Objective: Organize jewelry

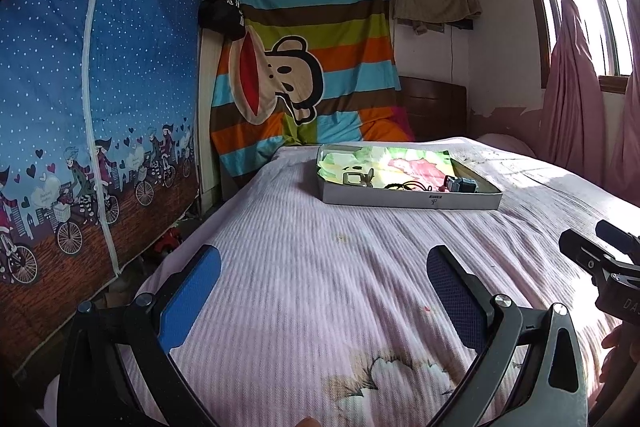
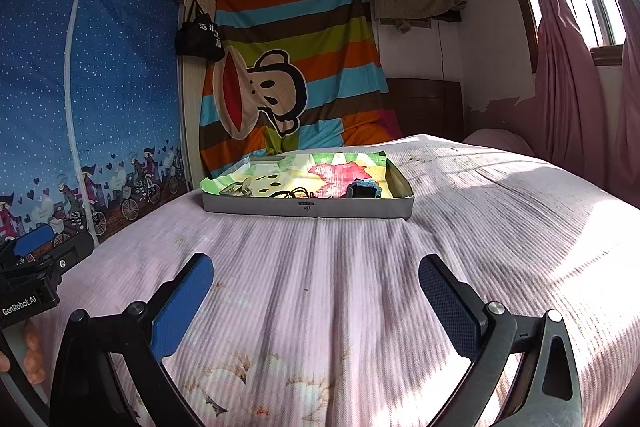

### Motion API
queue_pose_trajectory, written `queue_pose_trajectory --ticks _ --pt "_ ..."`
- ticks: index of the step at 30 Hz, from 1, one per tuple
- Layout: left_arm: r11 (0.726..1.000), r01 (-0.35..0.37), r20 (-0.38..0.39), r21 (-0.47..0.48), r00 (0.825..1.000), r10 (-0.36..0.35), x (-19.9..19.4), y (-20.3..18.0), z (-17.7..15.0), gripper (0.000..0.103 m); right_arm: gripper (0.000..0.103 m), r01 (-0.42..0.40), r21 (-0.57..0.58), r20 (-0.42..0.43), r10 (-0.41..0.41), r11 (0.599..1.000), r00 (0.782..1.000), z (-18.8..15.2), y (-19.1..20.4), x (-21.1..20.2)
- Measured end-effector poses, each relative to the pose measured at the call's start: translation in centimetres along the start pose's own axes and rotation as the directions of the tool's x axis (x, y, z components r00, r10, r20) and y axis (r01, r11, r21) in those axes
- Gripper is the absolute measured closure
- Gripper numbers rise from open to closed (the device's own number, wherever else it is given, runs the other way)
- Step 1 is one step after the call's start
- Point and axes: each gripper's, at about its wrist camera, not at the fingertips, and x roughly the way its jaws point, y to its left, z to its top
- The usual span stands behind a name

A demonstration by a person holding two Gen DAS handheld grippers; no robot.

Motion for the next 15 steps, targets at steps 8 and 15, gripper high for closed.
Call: queue_pose_trajectory --ticks 8,15 --pt "1.0 -0.001 0.007 0.005 1.0 0.001 -0.1 -0.06 0.0 0.002 0.0 -0.002 -0.005 0.002 0.002 1.0 1.0 -0.02 0.12 0.02" --pt "1.0 -0.001 0.012 0.001 1.0 0.001 -0.31 -0.02 -0.01 0.002 0.0 -0.002 -0.008 0.001 0.002 1.0 1.0 -0.02 0.14 0.03"
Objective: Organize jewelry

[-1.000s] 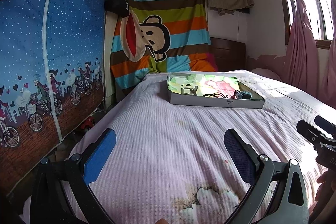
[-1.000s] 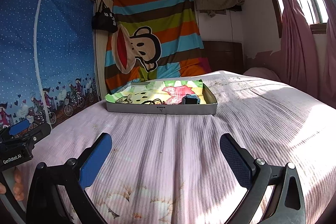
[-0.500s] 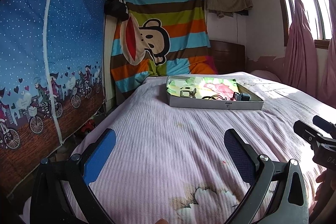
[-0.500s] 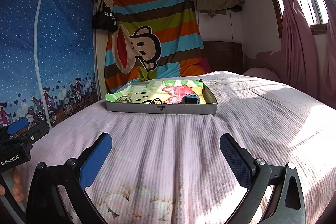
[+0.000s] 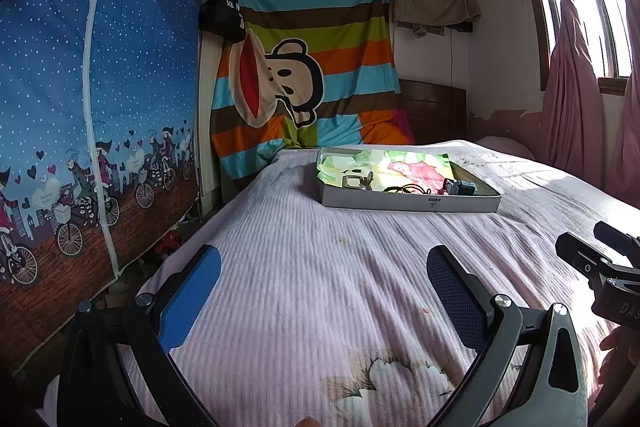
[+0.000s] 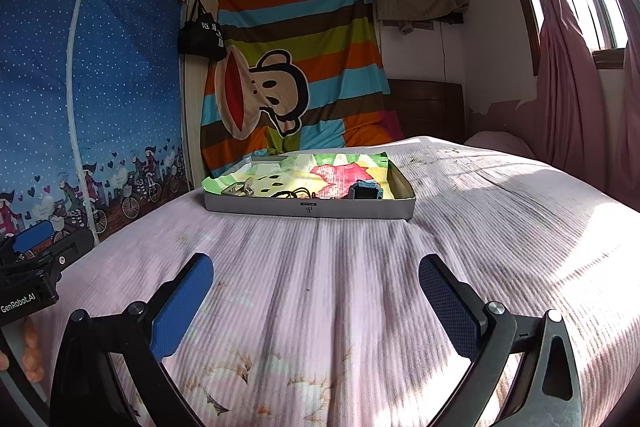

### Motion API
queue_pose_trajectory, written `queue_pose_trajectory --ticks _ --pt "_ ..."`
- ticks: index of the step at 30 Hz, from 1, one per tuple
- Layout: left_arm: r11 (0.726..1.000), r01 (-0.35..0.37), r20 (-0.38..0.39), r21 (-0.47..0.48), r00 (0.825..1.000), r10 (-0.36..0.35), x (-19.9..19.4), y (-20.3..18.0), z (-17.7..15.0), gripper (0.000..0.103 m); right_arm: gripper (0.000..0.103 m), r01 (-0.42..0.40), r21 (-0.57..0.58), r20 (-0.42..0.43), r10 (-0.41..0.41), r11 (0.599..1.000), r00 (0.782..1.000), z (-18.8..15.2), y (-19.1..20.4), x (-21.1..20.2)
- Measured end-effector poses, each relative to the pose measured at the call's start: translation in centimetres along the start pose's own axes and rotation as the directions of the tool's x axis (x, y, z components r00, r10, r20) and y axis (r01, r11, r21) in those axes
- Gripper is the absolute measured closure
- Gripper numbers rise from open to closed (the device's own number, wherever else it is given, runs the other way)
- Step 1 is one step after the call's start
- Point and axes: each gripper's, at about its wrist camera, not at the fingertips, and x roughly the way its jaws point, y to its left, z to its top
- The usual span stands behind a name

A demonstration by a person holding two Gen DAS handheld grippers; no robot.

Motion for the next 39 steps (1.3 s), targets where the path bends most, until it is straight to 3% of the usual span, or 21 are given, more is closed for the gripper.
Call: queue_pose_trajectory --ticks 39 --pt "1.0 0.001 0.0 -0.004 1.0 -0.001 -0.03 -0.06 0.18 0.002 0.0 -0.004 -0.004 -0.005 0.004 1.0 1.0 -0.18 0.32 0.05"
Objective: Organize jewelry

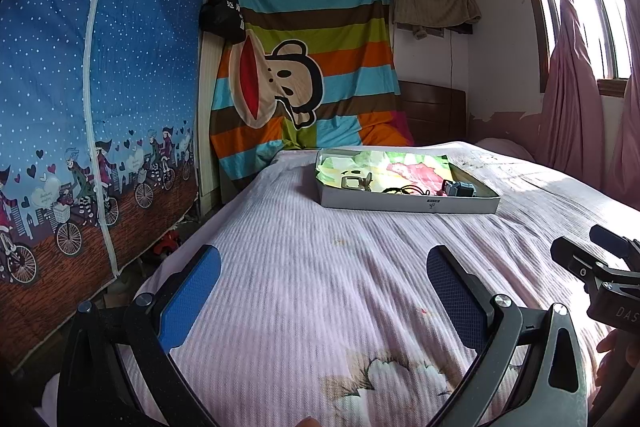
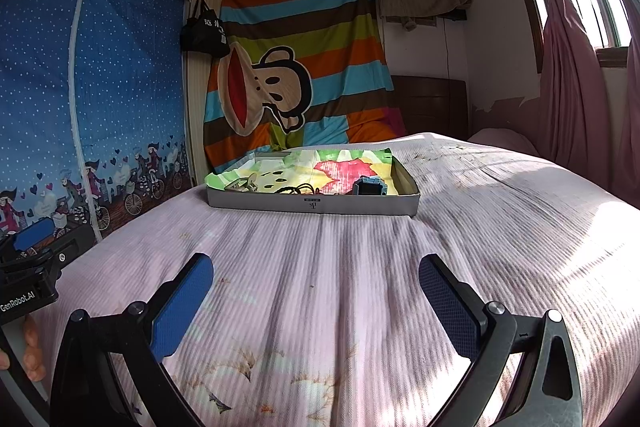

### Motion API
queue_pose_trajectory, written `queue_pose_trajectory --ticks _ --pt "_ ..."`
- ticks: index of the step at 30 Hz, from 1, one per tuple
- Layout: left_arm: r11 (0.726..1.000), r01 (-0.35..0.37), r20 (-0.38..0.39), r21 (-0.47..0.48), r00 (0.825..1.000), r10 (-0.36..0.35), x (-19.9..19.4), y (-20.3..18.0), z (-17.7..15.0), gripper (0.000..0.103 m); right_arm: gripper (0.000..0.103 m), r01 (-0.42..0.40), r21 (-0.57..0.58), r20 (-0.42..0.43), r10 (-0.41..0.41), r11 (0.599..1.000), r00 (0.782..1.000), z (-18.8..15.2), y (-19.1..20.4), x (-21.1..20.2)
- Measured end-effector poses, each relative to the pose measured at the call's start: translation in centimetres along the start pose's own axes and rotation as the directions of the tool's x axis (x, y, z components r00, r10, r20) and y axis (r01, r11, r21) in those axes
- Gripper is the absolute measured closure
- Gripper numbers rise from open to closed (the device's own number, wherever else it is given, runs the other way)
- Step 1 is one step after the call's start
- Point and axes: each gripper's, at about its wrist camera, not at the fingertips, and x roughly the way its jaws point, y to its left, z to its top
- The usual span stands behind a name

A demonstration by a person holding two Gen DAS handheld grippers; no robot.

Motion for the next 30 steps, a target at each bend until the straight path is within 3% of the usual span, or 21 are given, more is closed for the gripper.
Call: queue_pose_trajectory --ticks 30 --pt "1.0 0.002 0.006 0.007 1.0 -0.002 -0.07 -0.23 0.04 0.002 0.0 0.0 0.001 -0.002 0.0 1.0 1.0 0.11 0.0 0.01"
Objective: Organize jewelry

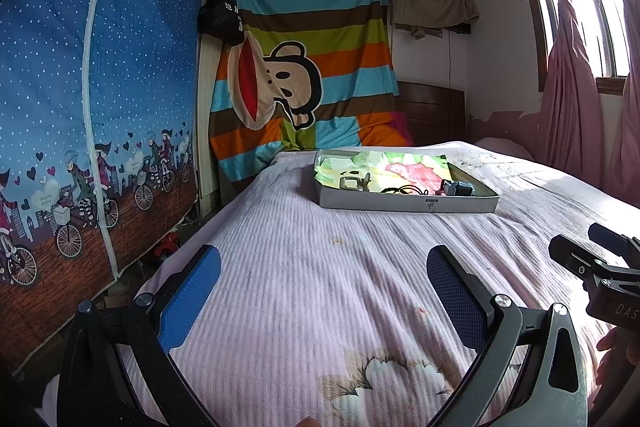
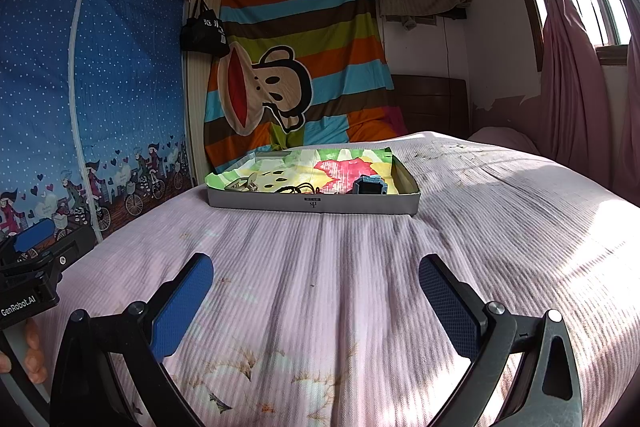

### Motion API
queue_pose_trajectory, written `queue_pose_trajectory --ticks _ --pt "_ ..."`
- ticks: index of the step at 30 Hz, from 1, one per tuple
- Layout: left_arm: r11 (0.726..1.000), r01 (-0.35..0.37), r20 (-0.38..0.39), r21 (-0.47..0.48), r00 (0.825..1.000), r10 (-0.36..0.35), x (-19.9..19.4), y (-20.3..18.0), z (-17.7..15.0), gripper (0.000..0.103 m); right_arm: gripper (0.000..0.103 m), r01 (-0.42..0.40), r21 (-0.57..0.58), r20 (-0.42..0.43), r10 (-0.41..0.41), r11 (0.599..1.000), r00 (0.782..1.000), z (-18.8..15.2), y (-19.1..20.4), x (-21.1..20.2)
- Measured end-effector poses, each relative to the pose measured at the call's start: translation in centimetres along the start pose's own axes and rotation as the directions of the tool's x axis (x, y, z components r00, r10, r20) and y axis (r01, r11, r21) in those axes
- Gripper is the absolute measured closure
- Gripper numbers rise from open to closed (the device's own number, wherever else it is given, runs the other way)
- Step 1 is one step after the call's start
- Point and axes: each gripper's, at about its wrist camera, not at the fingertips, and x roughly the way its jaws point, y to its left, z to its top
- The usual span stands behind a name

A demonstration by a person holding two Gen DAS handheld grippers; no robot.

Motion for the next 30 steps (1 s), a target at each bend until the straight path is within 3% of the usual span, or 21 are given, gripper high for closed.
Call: queue_pose_trajectory --ticks 30 --pt "1.0 0.005 0.001 -0.001 1.0 -0.005 0.0 -0.08 -0.23 0.002 0.0 0.0 0.002 -0.001 0.0 1.0 1.0 0.1 0.01 -0.02"
